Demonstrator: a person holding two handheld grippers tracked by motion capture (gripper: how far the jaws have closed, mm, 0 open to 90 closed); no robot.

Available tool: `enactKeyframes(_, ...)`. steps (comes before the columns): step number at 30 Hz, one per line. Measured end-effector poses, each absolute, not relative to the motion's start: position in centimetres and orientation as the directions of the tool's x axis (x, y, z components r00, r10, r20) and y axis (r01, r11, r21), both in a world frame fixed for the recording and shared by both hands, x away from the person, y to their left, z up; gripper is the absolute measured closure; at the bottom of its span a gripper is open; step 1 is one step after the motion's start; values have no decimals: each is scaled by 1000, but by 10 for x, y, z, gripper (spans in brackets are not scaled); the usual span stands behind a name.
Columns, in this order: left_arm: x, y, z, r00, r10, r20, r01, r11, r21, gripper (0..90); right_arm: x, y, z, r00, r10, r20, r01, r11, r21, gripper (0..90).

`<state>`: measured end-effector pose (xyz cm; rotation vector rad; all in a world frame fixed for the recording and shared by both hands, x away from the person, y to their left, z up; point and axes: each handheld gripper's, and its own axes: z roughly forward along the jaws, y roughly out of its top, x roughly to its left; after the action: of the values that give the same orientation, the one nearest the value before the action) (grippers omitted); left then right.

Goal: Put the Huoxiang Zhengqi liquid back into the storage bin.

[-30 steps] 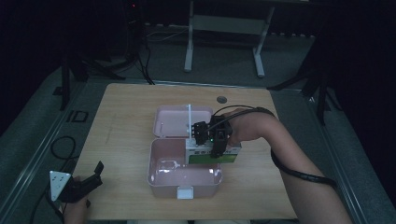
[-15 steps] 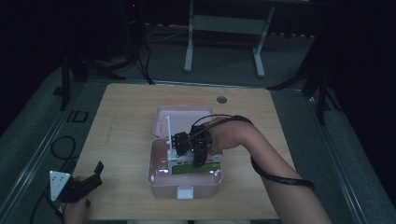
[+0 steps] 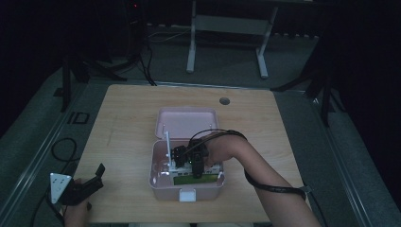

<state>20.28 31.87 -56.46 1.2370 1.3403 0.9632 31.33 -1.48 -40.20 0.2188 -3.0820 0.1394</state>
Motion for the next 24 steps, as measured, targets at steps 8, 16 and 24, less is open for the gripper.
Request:
enactKeyframes(8, 203, 319, -565, 58, 985, -160, 163, 148, 975, 3, 316, -15, -439, -992, -113, 63, -119, 987, -107, 634)
enactKeyframes(16, 203, 319, -565, 60, 985, -159, 163, 148, 975, 3, 315, -16, -457, -988, -126, 94, -135, 987, -91, 632)
enactKeyframes(24, 203, 319, -565, 60, 986, -159, 164, 147, 976, 3, 315, -17, -473, -988, -122, 96, -132, 987, -97, 628)
